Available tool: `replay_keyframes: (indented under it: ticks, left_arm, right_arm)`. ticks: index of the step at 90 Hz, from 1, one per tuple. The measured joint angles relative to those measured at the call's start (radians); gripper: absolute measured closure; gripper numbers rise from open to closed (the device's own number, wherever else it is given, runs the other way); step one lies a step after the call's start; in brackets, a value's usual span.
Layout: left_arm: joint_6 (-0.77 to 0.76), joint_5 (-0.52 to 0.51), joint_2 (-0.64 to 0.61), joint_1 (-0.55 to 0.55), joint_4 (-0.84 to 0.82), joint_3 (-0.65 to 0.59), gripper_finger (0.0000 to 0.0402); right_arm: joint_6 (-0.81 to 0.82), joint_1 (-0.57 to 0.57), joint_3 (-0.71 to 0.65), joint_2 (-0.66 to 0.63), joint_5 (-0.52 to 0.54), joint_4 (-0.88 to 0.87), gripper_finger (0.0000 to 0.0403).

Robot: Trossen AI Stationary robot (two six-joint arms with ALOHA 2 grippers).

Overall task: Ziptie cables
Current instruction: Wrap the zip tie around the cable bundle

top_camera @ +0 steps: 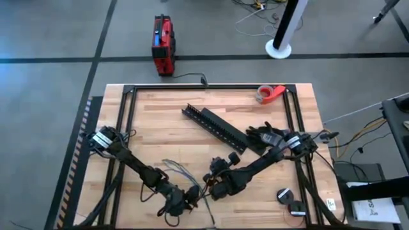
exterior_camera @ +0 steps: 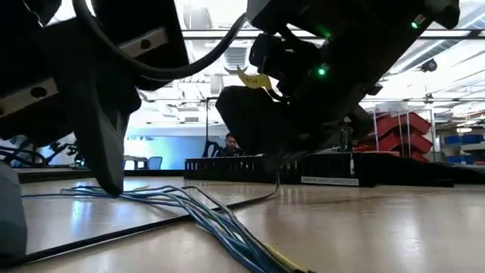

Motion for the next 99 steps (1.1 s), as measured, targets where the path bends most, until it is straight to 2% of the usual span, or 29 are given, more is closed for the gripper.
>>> replay_keyframes:
  ticks: [10,29,49,68,81,91,99]
  left_arm:
    - [0.003,0.000,-0.001,0.003,-0.023,0.002,0.0271]
    - [0.024,-0.060,-0.043,-0.013,-0.115,0.002,0.0278]
    - [0.064,-0.098,-0.085,-0.050,-0.178,0.000,0.0269]
    - [0.050,-0.039,-0.044,-0.051,-0.144,-0.005,0.0258]
    - [0.049,-0.037,-0.028,-0.050,-0.137,-0.003,0.0262]
    - [-0.016,-0.070,-0.045,-0.047,-0.150,-0.005,0.0273]
    - [-0.104,-0.096,-0.083,-0.047,-0.198,-0.005,0.0284]
  right_arm:
    - [-0.001,0.000,0.000,0.000,0.000,0.001,0.0403]
    - [-0.019,-0.001,0.000,0.000,-0.007,0.001,0.0403]
    - [-0.023,-0.001,0.000,0.000,-0.027,0.002,0.0403]
    - [-0.001,0.003,-0.001,0.000,-0.034,-0.025,0.0403]
    - [0.067,0.018,-0.002,-0.010,-0.009,-0.096,0.0403]
    - [0.095,0.037,-0.003,-0.011,0.060,-0.083,0.0403]
    - [0.098,0.045,-0.003,-0.012,0.072,-0.058,0.0403]
